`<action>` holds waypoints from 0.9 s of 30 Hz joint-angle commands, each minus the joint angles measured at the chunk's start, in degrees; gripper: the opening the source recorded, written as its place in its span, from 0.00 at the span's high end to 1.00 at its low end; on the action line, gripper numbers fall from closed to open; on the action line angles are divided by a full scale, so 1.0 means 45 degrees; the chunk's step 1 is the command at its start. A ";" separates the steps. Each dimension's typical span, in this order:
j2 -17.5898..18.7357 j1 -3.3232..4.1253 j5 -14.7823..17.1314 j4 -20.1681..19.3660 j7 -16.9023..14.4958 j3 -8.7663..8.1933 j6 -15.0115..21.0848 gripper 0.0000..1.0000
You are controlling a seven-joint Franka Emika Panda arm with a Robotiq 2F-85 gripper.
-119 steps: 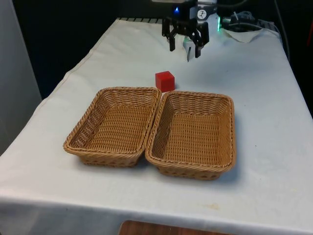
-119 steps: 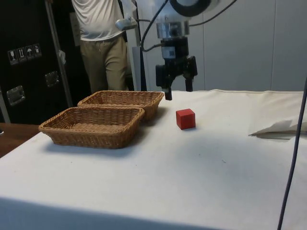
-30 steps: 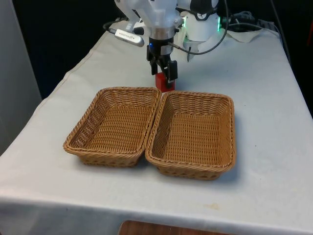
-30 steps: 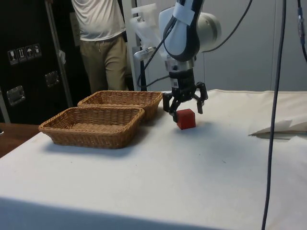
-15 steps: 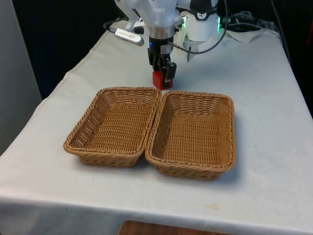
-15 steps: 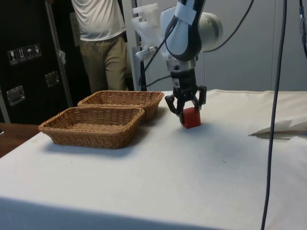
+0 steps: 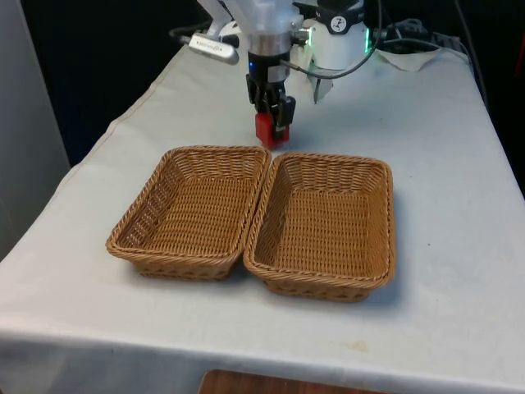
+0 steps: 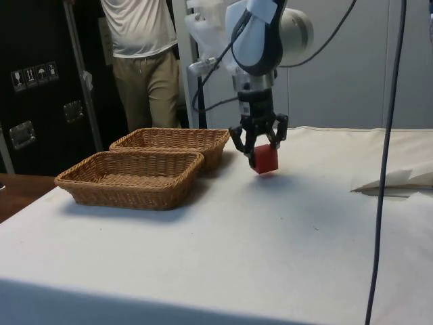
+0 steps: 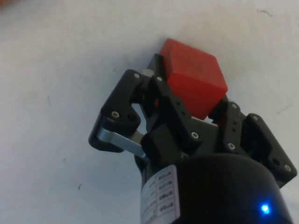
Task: Pick up the red cube and place it into the right basket.
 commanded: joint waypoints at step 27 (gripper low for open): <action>-0.2521 -0.0013 -0.2546 0.0535 0.0980 -0.0662 -0.2381 0.97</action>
